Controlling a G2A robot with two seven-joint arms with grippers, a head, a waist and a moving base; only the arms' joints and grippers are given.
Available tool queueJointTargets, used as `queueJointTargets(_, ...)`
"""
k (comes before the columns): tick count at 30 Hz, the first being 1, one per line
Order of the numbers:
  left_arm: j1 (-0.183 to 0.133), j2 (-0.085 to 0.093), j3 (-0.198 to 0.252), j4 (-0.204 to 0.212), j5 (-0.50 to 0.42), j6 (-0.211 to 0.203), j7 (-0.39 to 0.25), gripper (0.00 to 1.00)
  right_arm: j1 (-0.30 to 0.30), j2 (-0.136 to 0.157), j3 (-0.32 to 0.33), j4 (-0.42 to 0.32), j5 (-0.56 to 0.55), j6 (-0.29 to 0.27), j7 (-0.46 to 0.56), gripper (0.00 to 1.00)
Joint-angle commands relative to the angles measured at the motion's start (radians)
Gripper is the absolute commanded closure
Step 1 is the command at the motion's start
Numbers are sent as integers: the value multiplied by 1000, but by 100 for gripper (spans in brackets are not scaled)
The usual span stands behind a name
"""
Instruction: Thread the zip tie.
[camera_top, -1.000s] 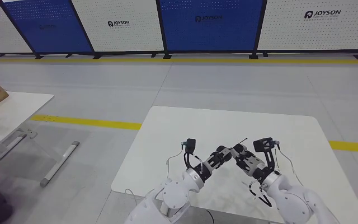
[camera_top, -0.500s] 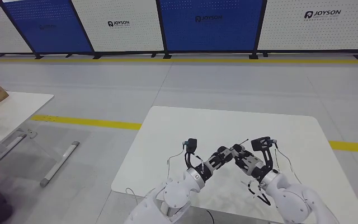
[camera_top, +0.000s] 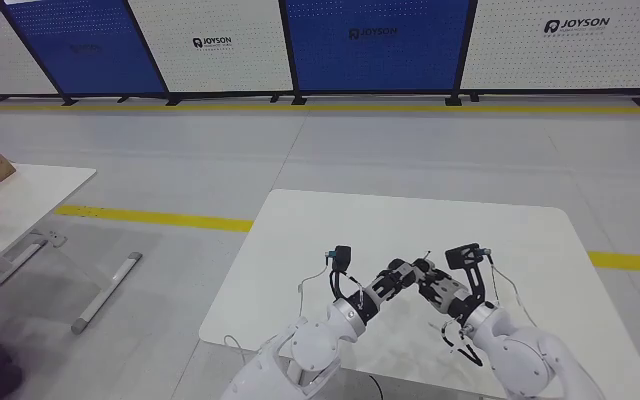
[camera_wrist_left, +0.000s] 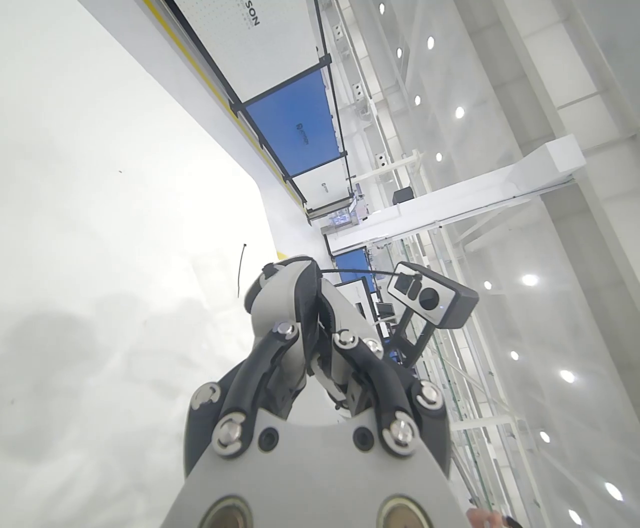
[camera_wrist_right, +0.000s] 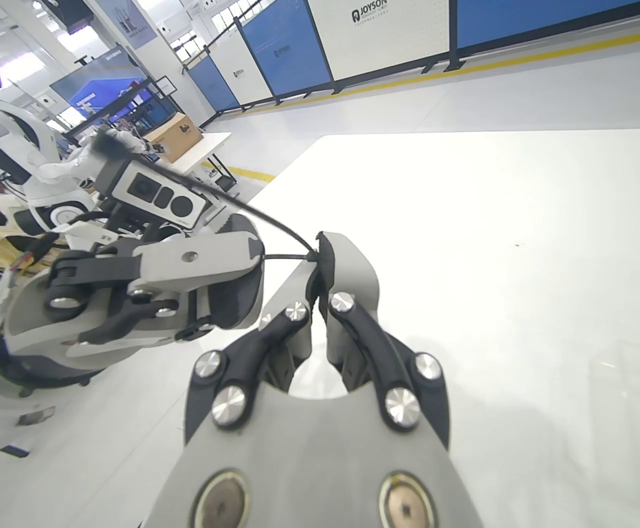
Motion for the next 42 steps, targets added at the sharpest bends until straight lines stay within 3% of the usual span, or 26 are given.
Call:
queueJointTargets(1,3,1,-1,-2,-1,-8,-2,100,3,-1,-4,3,-1,1,4,100)
queueJointTargets(23,37,10,-20,-41,-8,-74,-23,100,36,-7,-42,56,-5,10,32,100)
queueJointTargets(39,50,14,-20,-64,-6,-90,-17,100,60,-12,-50,98,2,9,27,100)
queueJointTargets(41,46,12,-20,-60,-1,-83,9,100,57,-12,-42,95,22,2,15,0)
queueJointTargets(42,44,11,-18,-58,6,-82,22,100,55,-12,-38,94,30,-2,10,0)
